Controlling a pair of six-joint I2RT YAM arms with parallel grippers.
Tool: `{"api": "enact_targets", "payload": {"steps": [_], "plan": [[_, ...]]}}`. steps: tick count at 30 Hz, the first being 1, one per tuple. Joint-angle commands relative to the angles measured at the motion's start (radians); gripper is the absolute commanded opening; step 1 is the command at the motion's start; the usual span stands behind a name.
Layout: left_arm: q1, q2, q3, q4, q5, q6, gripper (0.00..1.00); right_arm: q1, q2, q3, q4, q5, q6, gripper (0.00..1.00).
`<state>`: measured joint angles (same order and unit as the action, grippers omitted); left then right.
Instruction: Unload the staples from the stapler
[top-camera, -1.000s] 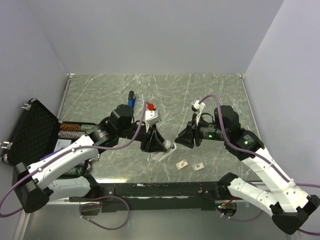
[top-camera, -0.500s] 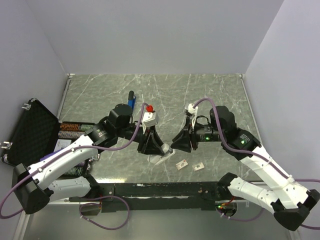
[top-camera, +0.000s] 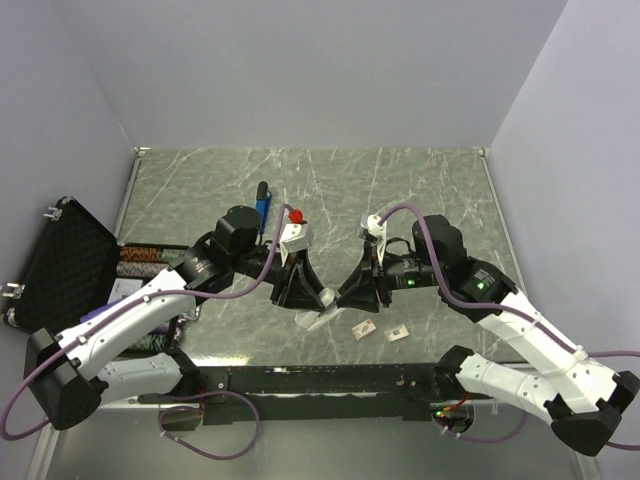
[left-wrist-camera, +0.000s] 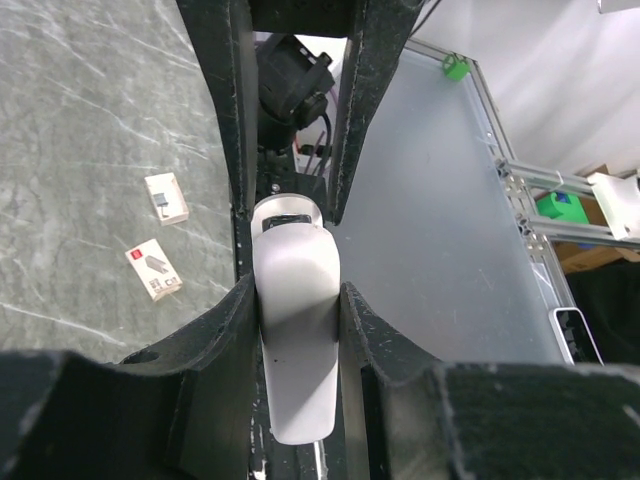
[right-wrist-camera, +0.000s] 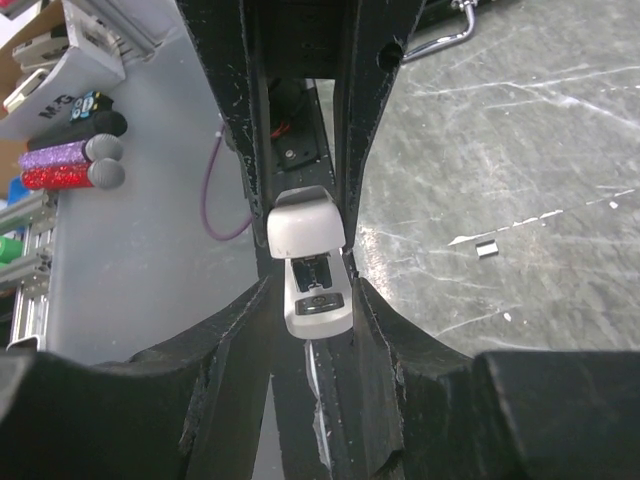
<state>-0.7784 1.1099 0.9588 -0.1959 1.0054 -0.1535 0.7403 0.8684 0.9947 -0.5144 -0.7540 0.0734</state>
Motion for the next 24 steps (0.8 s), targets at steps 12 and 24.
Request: {"api": "enact_targets", "payload": {"steps": [12,24], "plan": [[0.018,-0.035,-0.015,0.101,0.108,-0.031,0.01,0.053,0.038,-0.008,0.073,-0.041,-0.034,0.43],[0.048,-0.071,-0.049,0.246,0.072,-0.127,0.01,0.094,0.011,-0.096,0.123,-0.068,0.003,0.24]]}}
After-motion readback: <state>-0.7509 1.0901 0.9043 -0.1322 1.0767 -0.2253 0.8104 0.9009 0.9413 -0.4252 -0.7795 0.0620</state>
